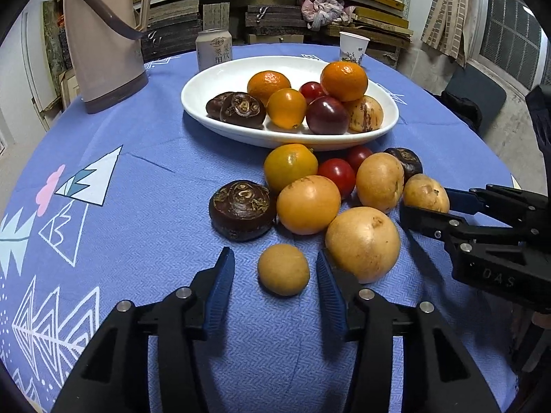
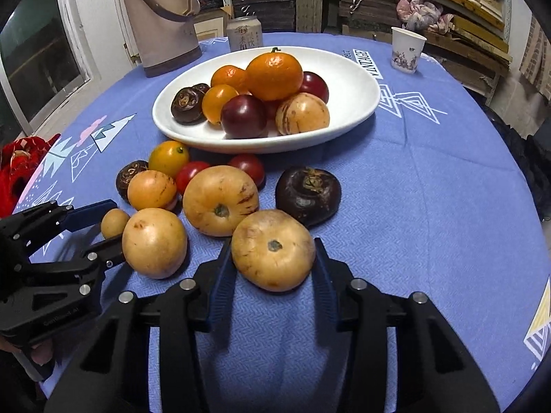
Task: Organize fruits
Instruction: 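Grasp a speckled beige pear with the right tool while the left grasps a small yellow fruit, then carry the pear and small yellow fruit onto the plate and open both tools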
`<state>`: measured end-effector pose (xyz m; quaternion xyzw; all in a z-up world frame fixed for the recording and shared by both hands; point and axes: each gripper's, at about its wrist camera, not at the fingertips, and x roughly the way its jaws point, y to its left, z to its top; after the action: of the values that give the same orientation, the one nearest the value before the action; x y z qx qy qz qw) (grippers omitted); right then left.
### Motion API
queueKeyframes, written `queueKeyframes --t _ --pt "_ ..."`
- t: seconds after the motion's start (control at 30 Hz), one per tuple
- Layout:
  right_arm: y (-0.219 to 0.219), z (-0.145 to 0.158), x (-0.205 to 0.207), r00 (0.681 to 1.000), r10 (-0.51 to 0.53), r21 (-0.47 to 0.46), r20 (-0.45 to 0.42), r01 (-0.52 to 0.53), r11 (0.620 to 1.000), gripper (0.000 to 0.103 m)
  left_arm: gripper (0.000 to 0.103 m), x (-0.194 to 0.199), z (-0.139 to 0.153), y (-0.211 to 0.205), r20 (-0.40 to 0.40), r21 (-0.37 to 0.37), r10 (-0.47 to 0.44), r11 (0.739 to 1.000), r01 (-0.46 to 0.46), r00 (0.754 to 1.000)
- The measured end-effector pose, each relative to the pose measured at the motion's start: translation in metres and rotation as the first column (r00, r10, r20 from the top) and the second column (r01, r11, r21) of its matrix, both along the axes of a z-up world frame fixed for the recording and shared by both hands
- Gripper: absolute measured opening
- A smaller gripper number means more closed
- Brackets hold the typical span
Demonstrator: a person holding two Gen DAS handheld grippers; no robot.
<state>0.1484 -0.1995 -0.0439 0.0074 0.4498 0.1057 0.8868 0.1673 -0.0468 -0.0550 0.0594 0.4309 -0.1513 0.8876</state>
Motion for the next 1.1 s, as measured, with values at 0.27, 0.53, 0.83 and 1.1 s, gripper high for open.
queueKeyframes --t 0.27,0.53,0.83,1.1 --pt "-0.013 0.006 -0.019 1.000 -0.011 0.066 0.016 0.010 0.998 0.044 0.027 0.000 0.001 0.005 0.002 -0.016 0.018 1.000 -0.018 1.000" --pt "-0.020 0.020 -0.036 0.998 -0.001 0.083 0.056 -0.004 0.997 0.043 0.028 -0.014 0.022 0.001 0.053 0.034 0.009 0.999 -0.011 0.999" --pt "-0.018 0.044 -0.043 0.994 0.023 0.105 0.110 -0.035 0.994 0.043 0.028 -0.014 0.063 0.013 0.114 0.023 0.022 0.999 -0.025 0.993" --pt "-0.014 0.068 -0.029 0.988 0.044 0.091 0.151 -0.059 0.994 0.043 0.028 0.006 0.081 0.009 0.130 0.028 0.020 0.999 -0.023 0.991"
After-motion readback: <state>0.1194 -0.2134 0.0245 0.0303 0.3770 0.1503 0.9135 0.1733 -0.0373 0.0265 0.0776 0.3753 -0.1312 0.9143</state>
